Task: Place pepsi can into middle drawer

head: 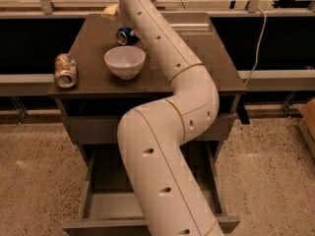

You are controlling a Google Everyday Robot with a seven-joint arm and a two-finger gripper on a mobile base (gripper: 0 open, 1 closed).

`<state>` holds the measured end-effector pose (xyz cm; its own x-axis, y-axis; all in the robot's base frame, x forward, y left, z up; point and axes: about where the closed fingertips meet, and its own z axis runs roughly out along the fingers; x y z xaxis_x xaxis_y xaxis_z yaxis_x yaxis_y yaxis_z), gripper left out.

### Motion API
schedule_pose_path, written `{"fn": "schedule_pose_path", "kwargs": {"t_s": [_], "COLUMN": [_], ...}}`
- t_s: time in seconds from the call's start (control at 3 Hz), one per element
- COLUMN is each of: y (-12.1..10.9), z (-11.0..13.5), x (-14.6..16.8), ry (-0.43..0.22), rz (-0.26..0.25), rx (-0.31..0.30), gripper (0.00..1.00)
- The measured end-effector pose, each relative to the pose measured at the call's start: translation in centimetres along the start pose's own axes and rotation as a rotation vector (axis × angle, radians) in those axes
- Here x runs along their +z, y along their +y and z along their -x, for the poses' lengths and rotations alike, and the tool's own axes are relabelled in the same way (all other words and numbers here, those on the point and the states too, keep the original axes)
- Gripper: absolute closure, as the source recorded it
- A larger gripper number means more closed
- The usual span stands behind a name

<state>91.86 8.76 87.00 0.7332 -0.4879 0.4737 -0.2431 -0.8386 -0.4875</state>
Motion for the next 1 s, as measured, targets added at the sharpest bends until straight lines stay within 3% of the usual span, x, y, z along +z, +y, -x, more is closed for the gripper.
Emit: {"fn": "schedule_pose_path", "kwargs": {"t_s": [0.33,1.0], "y": [0.01,0.57], "z": [-1.24,-0.73], "x": [1.78,2.71], "ry": [0.079,0.08], "rz": [0.015,0.05], "rx": [0.003,0.008], "gripper": [0.03,0.36]}}
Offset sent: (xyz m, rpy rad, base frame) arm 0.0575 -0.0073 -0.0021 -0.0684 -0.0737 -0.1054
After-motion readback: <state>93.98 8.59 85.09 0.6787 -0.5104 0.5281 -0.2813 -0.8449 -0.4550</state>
